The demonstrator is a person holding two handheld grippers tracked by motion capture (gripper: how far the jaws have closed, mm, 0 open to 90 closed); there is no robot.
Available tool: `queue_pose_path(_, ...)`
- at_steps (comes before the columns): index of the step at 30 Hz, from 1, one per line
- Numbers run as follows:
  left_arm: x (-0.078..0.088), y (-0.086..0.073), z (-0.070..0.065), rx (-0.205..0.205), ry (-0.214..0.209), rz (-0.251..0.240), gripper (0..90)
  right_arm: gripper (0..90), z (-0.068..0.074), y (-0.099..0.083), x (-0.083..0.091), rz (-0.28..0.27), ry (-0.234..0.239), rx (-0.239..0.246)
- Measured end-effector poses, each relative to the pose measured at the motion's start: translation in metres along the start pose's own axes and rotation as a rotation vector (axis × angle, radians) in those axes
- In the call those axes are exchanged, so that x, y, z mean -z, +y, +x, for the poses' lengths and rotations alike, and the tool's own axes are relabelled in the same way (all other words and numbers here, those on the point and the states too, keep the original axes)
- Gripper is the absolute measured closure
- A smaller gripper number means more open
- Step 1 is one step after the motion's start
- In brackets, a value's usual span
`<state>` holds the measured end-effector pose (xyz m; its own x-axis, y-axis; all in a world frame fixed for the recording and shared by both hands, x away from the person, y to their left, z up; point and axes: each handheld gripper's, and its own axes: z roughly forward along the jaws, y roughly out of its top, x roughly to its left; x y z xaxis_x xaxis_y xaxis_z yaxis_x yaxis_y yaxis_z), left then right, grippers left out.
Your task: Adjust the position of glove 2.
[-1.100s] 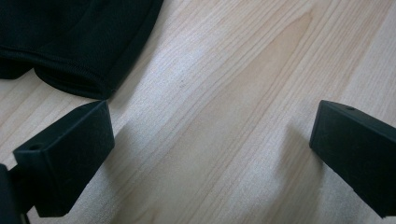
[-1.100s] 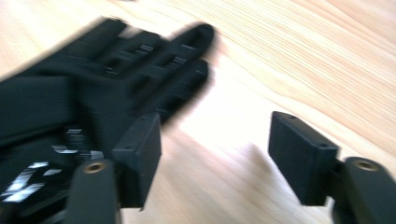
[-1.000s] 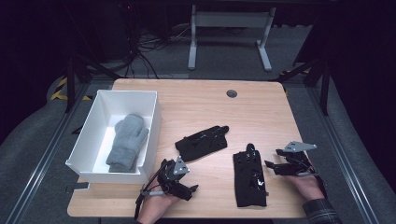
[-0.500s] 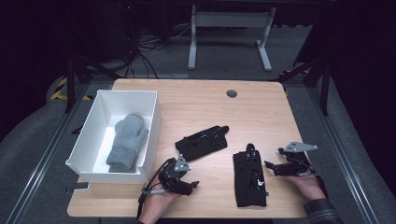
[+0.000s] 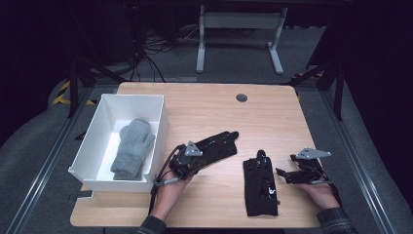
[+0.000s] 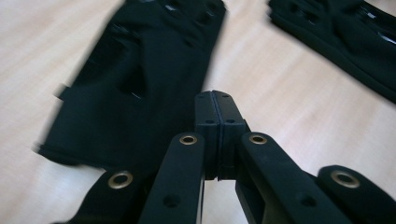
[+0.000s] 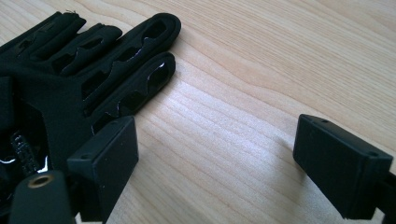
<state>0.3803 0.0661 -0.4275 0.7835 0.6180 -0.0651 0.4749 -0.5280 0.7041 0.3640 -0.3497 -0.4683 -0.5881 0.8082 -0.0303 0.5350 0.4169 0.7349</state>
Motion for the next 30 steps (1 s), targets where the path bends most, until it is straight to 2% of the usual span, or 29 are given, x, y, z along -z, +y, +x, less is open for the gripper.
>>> queue_pose_path(1, 0.000, 0.000, 0.000, 0.000, 0.000, 0.000, 90.0, 14.5, 0.000, 0.000, 0.000, 0.000, 0.000, 0.000)
queue_pose_path(3, -0.008, 0.008, 0.010, 0.010, 0.032, 0.007, 90.0, 14.5, 0.000, 0.000, 0.000, 0.000, 0.002, 0.000)
queue_pose_path(7, -0.017, 0.010, 0.020, 0.031, 0.034, 0.016, 90.0, 14.5, 0.000, 0.000, 0.000, -0.001, 0.001, 0.000)
queue_pose_path(9, -0.027, 0.011, 0.026, 0.043, 0.039, 0.037, 90.0, 14.5, 0.000, 0.000, 0.000, -0.001, 0.001, 0.000)
queue_pose_path(12, -0.037, 0.009, 0.028, 0.047, 0.039, 0.077, 90.0, 14.5, 0.000, 0.000, 0.000, -0.001, 0.002, -0.001)
queue_pose_path(15, -0.039, 0.008, 0.028, 0.054, 0.030, 0.080, 90.0, 14.5, 0.000, 0.000, 0.000, 0.000, 0.003, 0.000)
queue_pose_path(20, -0.039, 0.008, 0.017, 0.053, -0.022, 0.091, 90.0, 14.5, 0.000, 0.000, 0.000, 0.000, 0.001, -0.001)
queue_pose_path(21, -0.040, 0.009, 0.014, 0.047, -0.051, 0.097, 90.0, 14.5, 0.000, 0.000, 0.000, 0.000, 0.001, -0.001)
queue_pose_path(23, -0.041, 0.010, 0.006, 0.026, -0.078, 0.111, 90.0, 14.5, 0.000, 0.000, 0.000, 0.000, 0.003, -0.001)
queue_pose_path(25, -0.043, 0.011, 0.001, 0.014, -0.087, 0.111, 90.0, 14.5, 0.000, 0.000, 0.000, 0.000, 0.002, -0.001)
queue_pose_path(26, -0.045, 0.012, -0.005, 0.013, -0.126, 0.112, 90.0, 14.5, 0.000, 0.000, 0.000, 0.000, 0.001, -0.001)
queue_pose_path(30, -0.049, 0.015, -0.016, -0.003, -0.176, 0.117, 90.0, 14.5, 0.000, 0.000, 0.000, 0.000, 0.001, -0.001)
